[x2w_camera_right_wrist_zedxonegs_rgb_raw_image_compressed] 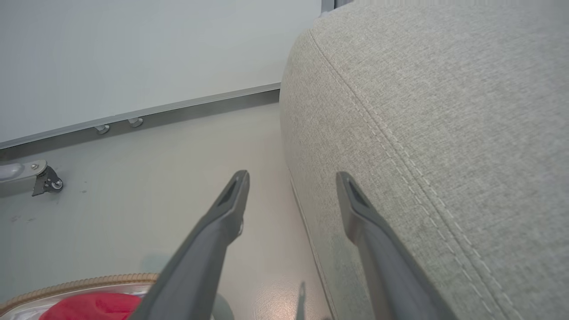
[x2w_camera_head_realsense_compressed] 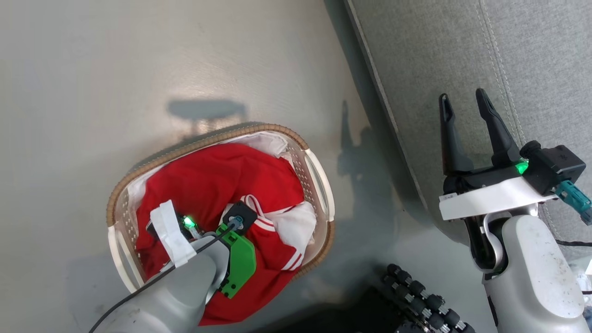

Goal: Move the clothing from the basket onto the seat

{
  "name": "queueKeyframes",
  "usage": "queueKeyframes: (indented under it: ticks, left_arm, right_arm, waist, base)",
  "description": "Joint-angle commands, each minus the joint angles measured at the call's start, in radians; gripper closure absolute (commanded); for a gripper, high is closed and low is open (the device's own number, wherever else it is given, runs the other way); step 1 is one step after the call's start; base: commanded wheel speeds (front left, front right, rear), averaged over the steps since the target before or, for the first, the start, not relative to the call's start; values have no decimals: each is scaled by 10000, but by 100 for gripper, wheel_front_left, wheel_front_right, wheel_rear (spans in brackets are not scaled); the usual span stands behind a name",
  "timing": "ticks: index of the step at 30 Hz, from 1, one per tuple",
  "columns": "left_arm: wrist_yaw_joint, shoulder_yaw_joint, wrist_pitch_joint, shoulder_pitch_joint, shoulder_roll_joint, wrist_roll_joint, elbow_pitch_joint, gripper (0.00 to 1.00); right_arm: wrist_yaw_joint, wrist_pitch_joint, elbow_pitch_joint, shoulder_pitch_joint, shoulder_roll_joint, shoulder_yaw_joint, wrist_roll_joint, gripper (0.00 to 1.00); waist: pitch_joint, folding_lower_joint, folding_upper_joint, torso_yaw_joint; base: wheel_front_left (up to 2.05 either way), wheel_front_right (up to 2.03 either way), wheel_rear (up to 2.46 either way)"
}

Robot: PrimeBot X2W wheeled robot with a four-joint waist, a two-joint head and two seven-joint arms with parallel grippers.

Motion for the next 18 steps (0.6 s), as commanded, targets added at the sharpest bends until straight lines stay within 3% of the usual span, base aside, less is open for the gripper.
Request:
queueKeyframes:
  ticks: [1, 18]
  left_arm:
    - [22, -8, -195, 166, 11, -43, -85, 100]
    - [184, 609, -1095, 686, 57, -430, -2288, 100]
  right_arm:
    - [-10, -25, 59, 7, -30, -77, -111, 0]
    - [-10, -25, 403, 819, -33, -642, -963, 0]
  waist:
    - [-371, 0, 0, 213]
    - [-3019, 0, 0, 1114]
  base:
    - [0, 0, 0]
    - [0, 0, 0]
